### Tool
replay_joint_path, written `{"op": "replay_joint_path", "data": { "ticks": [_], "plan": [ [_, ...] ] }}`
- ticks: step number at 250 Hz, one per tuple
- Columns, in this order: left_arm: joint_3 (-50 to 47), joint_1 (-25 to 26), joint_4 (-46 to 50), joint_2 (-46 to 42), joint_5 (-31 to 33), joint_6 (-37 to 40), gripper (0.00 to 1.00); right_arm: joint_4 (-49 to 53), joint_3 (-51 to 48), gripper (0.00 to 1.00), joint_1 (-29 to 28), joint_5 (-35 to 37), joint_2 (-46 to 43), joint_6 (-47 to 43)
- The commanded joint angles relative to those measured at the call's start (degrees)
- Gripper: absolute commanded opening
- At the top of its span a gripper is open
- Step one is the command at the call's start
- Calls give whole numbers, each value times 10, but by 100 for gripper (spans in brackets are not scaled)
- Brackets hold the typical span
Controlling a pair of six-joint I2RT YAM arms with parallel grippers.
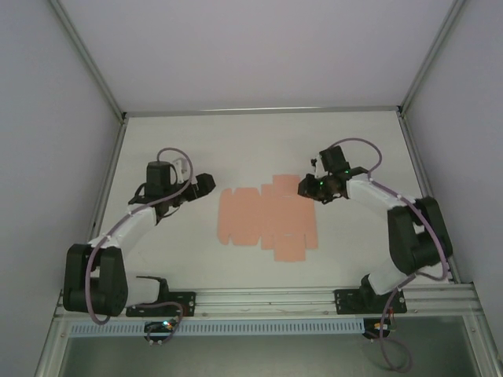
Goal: Assemble paper box
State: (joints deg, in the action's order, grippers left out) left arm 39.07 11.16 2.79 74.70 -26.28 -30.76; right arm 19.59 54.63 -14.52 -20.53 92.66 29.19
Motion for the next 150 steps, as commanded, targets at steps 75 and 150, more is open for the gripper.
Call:
{"op": "replay_joint_path", "data": {
  "ticks": [75, 150],
  "plan": [
    [23, 40, 19, 112, -104, -22, 100, 91, 32, 10, 3, 51, 130, 39],
    [34, 77, -30, 179, -149, -43, 93, 63, 20, 7, 8, 36, 149, 41]
  ]
}}
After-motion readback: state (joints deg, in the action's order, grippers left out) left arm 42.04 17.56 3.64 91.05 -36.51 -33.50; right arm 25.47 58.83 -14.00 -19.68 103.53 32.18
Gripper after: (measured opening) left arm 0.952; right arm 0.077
